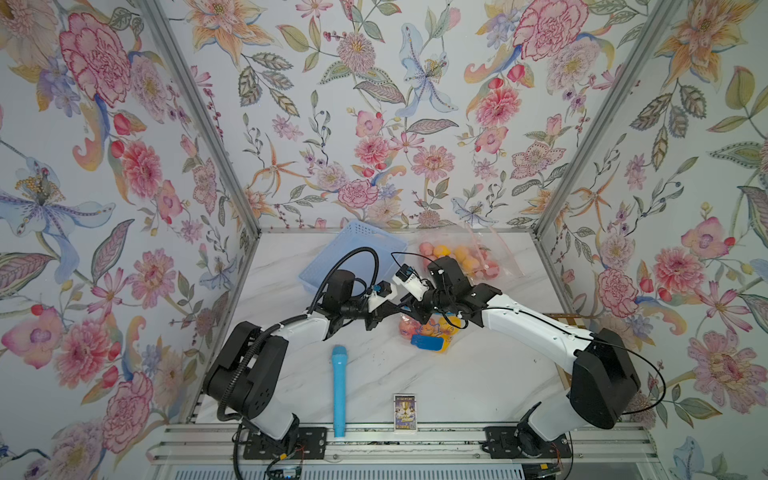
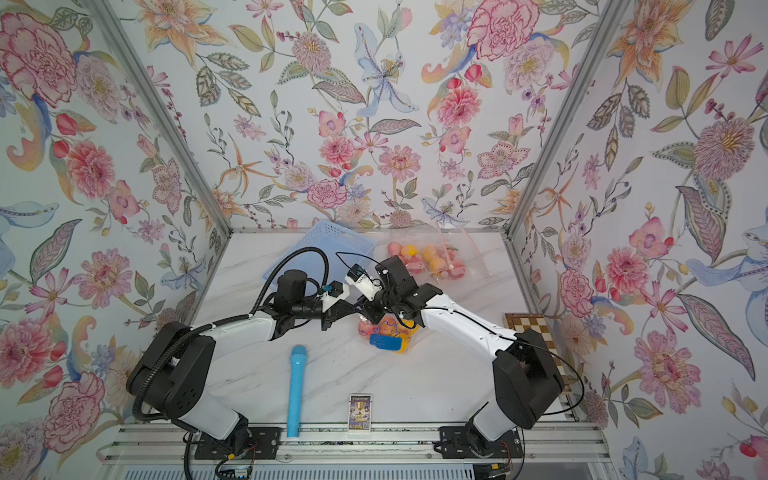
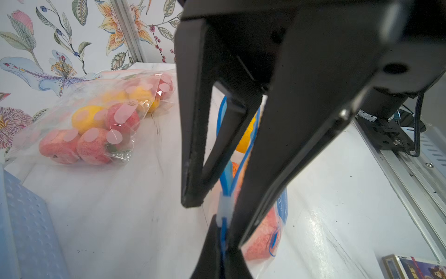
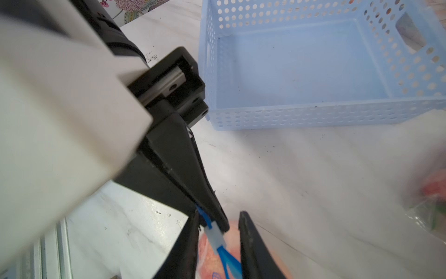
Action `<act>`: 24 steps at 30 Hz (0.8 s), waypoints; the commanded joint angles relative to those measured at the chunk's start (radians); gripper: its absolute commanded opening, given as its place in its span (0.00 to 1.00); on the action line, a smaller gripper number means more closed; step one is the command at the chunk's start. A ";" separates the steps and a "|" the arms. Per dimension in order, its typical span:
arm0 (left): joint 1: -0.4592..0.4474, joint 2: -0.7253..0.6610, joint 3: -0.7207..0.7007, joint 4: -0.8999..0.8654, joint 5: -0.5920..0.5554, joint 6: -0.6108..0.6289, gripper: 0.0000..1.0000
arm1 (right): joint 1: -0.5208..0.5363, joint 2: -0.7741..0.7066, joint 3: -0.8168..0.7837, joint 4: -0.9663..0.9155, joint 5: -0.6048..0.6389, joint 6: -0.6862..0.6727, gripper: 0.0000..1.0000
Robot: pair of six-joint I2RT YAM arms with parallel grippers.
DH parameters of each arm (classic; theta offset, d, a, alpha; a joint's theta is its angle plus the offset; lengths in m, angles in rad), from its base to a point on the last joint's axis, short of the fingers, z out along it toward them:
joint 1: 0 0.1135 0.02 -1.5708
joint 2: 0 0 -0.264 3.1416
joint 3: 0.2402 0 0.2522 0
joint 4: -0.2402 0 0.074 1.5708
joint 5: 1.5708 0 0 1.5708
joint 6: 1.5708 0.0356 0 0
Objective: Place the peach in a zip-top bag and seal the zipper
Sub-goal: Zip the zipper on the zipper food storage bag.
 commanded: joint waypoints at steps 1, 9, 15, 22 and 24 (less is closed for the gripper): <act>0.015 0.001 0.010 0.040 0.037 -0.018 0.00 | -0.004 0.014 0.002 -0.019 0.012 -0.008 0.31; 0.020 -0.002 0.009 0.049 0.025 -0.028 0.00 | -0.006 0.005 -0.007 -0.020 -0.017 -0.012 0.16; 0.026 -0.009 0.003 0.040 -0.015 -0.030 0.00 | -0.005 -0.011 -0.008 -0.024 -0.004 -0.011 0.05; 0.052 -0.060 -0.028 0.034 -0.061 -0.030 0.00 | -0.009 -0.061 -0.045 -0.027 0.038 -0.009 0.06; 0.063 -0.073 -0.039 0.035 -0.070 -0.031 0.00 | -0.011 -0.076 -0.060 -0.032 0.050 -0.009 0.06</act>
